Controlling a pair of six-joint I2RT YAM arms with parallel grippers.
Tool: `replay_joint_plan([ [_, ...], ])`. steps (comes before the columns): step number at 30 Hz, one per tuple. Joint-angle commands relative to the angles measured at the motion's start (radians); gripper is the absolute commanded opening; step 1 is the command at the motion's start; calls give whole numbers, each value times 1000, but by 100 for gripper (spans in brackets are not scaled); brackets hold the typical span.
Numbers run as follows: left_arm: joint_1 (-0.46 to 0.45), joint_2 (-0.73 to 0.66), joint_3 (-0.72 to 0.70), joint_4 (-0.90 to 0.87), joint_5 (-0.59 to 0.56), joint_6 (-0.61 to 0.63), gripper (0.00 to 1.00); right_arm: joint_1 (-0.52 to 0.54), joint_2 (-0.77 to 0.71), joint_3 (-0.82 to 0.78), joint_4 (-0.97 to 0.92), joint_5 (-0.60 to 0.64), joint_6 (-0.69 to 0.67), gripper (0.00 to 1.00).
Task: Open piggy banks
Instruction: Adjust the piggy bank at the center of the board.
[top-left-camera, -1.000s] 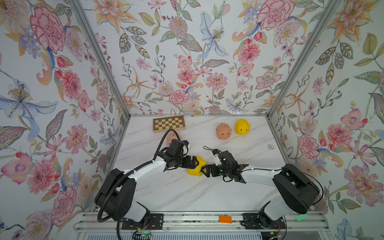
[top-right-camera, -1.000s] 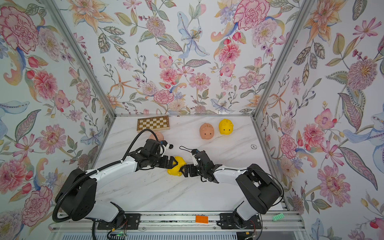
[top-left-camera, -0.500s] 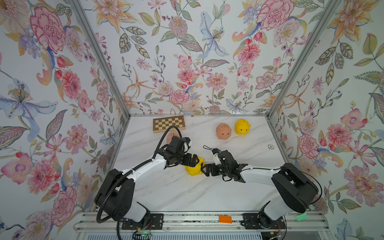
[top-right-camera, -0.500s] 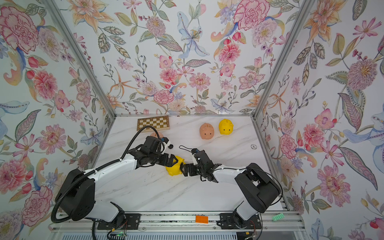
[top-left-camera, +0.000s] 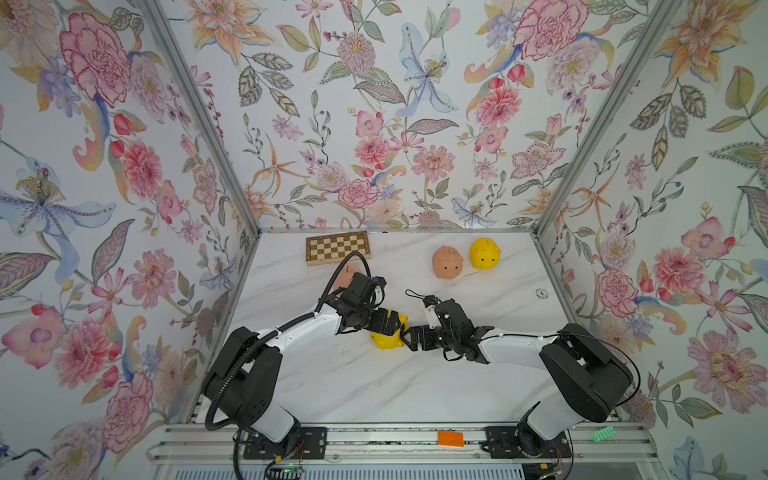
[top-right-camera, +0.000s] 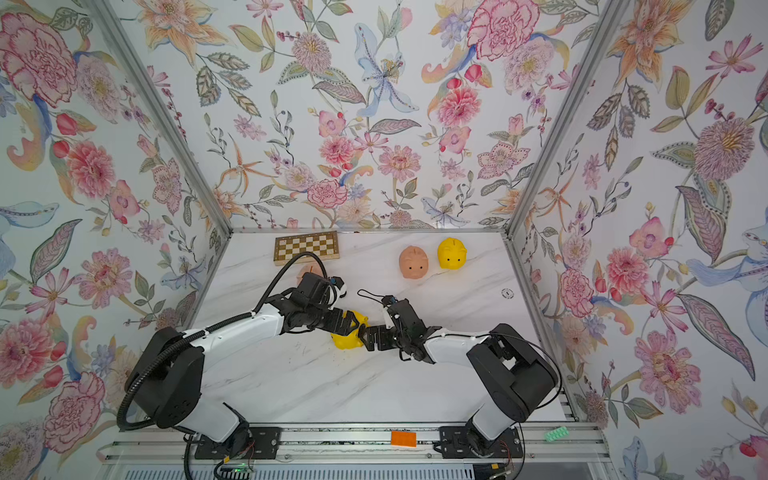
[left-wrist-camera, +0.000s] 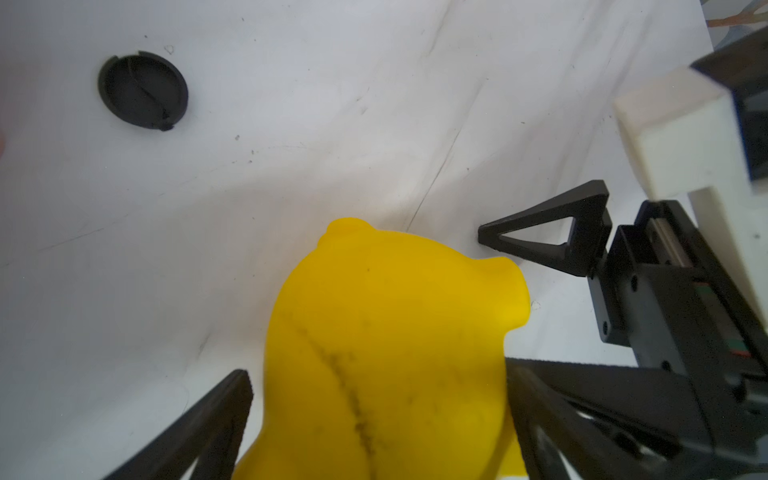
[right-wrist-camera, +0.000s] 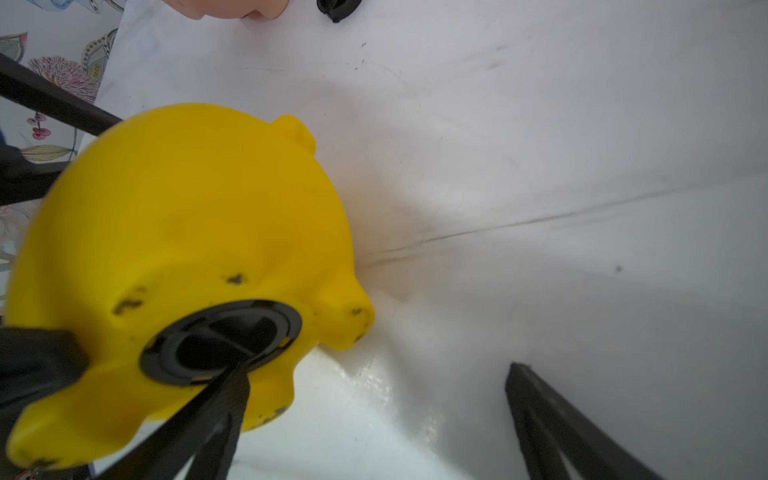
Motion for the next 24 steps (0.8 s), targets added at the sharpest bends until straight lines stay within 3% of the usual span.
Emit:
replay_joint_plan([
  [1, -3, 35, 12, -30, -29, 31, 99, -15, 3, 5, 2, -16, -10, 99],
  [8, 16, 53, 1, -8, 22, 36, 96, -105, -81, -104, 114, -142, -19, 95],
  [12, 46, 47, -32, 38, 82, 26, 95, -156, -149, -175, 189, -203, -16, 88],
  [17, 65, 52, -67, 79, 129, 25, 94, -156, -165, -199, 300, -281, 5, 75],
  [24, 88, 44, -113, 127, 166, 18, 93, -114, -74, -176, 452, -301, 73, 63],
])
